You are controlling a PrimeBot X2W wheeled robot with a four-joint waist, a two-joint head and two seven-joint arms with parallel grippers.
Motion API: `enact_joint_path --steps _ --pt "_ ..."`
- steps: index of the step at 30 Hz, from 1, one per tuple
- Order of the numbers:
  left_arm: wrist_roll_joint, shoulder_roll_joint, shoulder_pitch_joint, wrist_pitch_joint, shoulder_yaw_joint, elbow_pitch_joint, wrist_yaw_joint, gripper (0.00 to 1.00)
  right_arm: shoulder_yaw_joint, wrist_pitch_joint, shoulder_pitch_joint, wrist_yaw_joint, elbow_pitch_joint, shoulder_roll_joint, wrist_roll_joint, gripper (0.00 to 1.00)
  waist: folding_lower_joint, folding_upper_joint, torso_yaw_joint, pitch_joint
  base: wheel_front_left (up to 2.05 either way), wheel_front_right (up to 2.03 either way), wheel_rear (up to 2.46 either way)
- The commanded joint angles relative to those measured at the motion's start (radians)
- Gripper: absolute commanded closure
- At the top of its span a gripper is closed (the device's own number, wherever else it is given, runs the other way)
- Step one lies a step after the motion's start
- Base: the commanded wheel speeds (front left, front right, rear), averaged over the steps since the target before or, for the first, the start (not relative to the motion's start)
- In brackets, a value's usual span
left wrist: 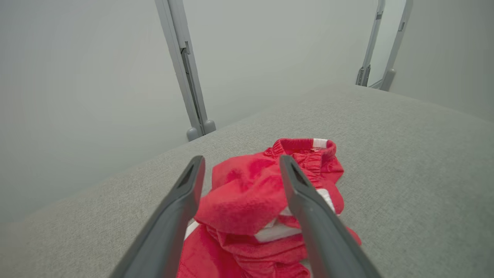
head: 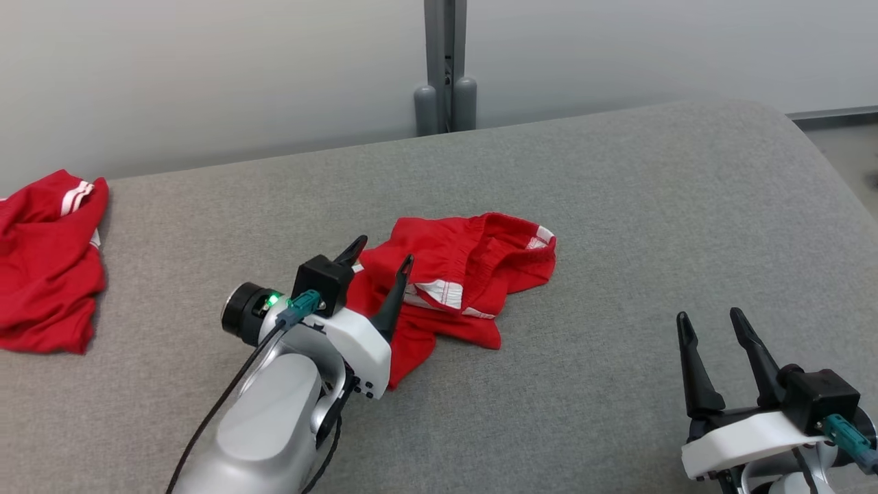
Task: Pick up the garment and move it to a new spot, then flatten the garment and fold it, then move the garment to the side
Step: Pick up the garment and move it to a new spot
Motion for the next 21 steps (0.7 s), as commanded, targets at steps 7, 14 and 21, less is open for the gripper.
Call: enact_joint_path --steps 7,14,21 --pt "-0.008 0.012 0.149 -0.002 0.105 -0.152 0.041 0.00 -0.012 -0.005 0.022 0.000 -0.009 -0.006 -0.014 0.00 0.0000 0.0000 0.057 -0.042 0.00 0.00 0.00" --pt "0.028 0.022 0.305 -0.002 0.214 -0.304 0.066 0.00 -0.012 -0.005 0.033 0.000 -0.017 -0.006 -0.015 0.00 0.0000 0.0000 0.087 -0.061 0.00 0.00 0.00" --pt "0.062 0.023 0.439 -0.002 0.333 -0.428 0.084 0.00 -0.006 -0.005 0.038 0.000 -0.028 -0.006 -0.016 0.00 0.0000 0.0000 0.100 -0.073 0.00 0.00 0.00"
